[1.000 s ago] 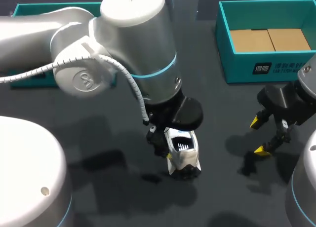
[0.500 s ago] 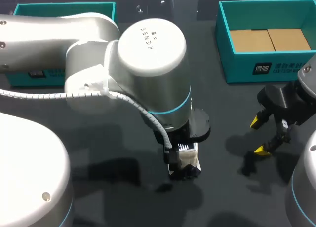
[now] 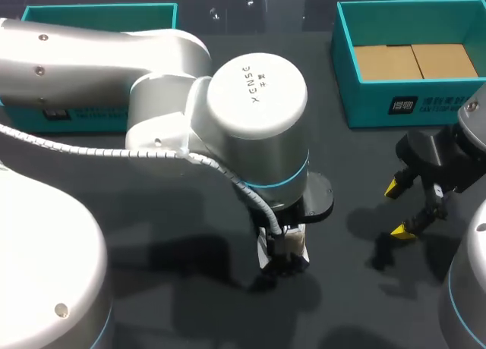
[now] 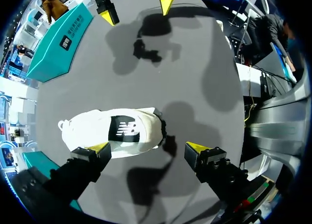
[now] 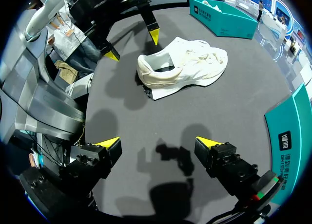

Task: Take the shoe out of the shoebox, open the shoe tongue, remove and reinsert the insole, then place the shoe into the shoebox

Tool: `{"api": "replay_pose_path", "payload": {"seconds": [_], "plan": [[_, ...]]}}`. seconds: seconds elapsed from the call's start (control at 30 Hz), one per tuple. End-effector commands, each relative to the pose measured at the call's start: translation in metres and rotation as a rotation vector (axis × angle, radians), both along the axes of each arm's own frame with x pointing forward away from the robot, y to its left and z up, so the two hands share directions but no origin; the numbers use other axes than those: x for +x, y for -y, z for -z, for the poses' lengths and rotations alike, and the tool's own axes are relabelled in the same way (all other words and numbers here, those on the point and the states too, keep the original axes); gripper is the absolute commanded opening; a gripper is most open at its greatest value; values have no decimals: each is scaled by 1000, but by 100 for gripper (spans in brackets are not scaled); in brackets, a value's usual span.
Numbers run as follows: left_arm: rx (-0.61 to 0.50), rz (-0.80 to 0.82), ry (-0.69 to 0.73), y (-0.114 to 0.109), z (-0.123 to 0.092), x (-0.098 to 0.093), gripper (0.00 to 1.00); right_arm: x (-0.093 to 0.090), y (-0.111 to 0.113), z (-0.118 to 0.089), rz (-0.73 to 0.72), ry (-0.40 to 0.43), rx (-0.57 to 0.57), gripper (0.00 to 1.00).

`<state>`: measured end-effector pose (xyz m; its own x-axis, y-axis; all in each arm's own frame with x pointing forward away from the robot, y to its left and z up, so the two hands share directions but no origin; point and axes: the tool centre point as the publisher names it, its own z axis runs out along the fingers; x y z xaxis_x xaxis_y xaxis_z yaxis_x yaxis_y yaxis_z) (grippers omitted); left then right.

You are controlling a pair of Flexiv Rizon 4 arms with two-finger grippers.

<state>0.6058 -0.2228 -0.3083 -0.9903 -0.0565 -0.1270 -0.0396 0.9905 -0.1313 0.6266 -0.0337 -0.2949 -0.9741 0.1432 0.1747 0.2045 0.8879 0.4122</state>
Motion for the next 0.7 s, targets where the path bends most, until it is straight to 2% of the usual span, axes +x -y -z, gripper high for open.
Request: {"api": "replay_pose_path", "payload": {"seconds": [0.03, 0.47, 0.7], "plan": [[30, -6, -21, 15, 22, 6, 100, -1, -1, 1, 2, 3, -3, 100], [62, 9, -46, 20, 48, -6, 91, -1, -1, 1, 2, 3, -3, 100], [74, -25, -46, 20, 61, -8, 78, -1, -1, 1, 2, 3, -3, 100]]}}
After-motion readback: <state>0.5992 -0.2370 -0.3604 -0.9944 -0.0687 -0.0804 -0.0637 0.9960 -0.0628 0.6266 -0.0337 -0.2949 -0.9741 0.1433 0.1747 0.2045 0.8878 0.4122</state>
